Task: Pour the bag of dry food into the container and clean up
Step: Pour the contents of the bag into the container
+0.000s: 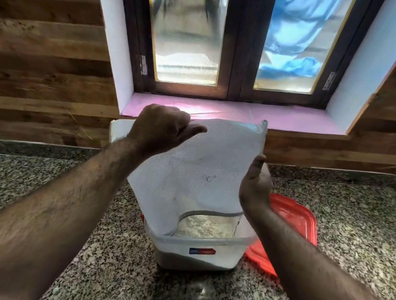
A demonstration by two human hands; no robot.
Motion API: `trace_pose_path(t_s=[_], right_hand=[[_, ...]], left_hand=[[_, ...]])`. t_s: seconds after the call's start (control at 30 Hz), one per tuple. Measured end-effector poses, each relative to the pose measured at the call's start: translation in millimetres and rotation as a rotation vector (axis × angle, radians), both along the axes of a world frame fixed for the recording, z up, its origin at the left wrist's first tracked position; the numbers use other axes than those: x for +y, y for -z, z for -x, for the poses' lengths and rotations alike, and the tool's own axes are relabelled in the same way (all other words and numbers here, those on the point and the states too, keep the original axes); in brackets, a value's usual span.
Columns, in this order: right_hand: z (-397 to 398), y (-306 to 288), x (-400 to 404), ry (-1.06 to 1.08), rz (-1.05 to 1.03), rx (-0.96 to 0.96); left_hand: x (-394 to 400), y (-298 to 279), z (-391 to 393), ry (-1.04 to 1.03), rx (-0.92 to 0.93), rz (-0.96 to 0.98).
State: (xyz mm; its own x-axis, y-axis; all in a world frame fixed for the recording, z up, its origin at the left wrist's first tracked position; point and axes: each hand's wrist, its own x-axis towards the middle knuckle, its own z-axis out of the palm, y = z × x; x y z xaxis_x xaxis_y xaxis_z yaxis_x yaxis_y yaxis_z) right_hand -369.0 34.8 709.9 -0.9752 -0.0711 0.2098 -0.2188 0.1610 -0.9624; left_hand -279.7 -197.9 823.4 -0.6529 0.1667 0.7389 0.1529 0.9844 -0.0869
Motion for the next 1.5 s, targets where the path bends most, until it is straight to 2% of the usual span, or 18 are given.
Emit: trace_pose_path(t_s=[0.07, 0.13, 0.2, 0.27, 0.37, 0.5, 0.63, 0.73, 0.9, 1.0, 1.07, 1.23, 1.33, 1.43, 1.5], right_hand=[[-2, -13, -1, 0.06, 0.043, 0.18], [1, -32, 1, 0.109, -0.026, 0.53], [2, -54, 4, 0.103, -0.159, 0.897], [3, -77, 7, 0.031, -0.367, 1.084], [9, -83, 9, -0.154, -0.544, 1.019], [14, -67, 18, -0.042, -0.637, 1.085], [9, -58, 22, -0.136, -0.79, 1.131], [8, -50, 25, -0.097, -0.81, 1.176], [7, -40, 25, -0.095, -0.804, 1.137], [6, -34, 27, -0.051, -0.661, 1.065], [1, -26, 27, -0.013, -0.49, 0.907], [-11, -11, 18, 0.023, -0.011, 0.291], [-15, -10, 14, 0.011, 0.241, -0.001], [-18, -9, 12, -0.143, 0.28, -0.118], [-21, -10, 9, -0.267, 0.33, -0.106]], left_hand=[[2, 0, -2, 0.024, -0.019, 0.02], [6, 1, -2, 0.045, -0.052, 0.058], [10, 3, 0, 0.091, -0.102, 0.076], [12, 3, 1, 0.165, -0.166, 0.061], [14, 0, -1, 0.223, -0.229, 0.039], [15, -3, -5, 0.218, -0.211, 0.015], [12, -5, -7, 0.196, -0.171, -0.012], [11, -3, -9, 0.181, -0.158, -0.026], [10, 1, -11, 0.179, -0.145, -0.034], [8, -1, -14, 0.186, -0.099, -0.066], [4, -5, -16, 0.181, -0.062, -0.076], [-6, -6, -31, 0.128, 0.108, -0.185], [-12, -4, -47, 0.076, 0.242, -0.267], [-20, 2, -62, 0.031, 0.349, -0.328], [-23, 10, -72, -0.022, 0.425, -0.379]])
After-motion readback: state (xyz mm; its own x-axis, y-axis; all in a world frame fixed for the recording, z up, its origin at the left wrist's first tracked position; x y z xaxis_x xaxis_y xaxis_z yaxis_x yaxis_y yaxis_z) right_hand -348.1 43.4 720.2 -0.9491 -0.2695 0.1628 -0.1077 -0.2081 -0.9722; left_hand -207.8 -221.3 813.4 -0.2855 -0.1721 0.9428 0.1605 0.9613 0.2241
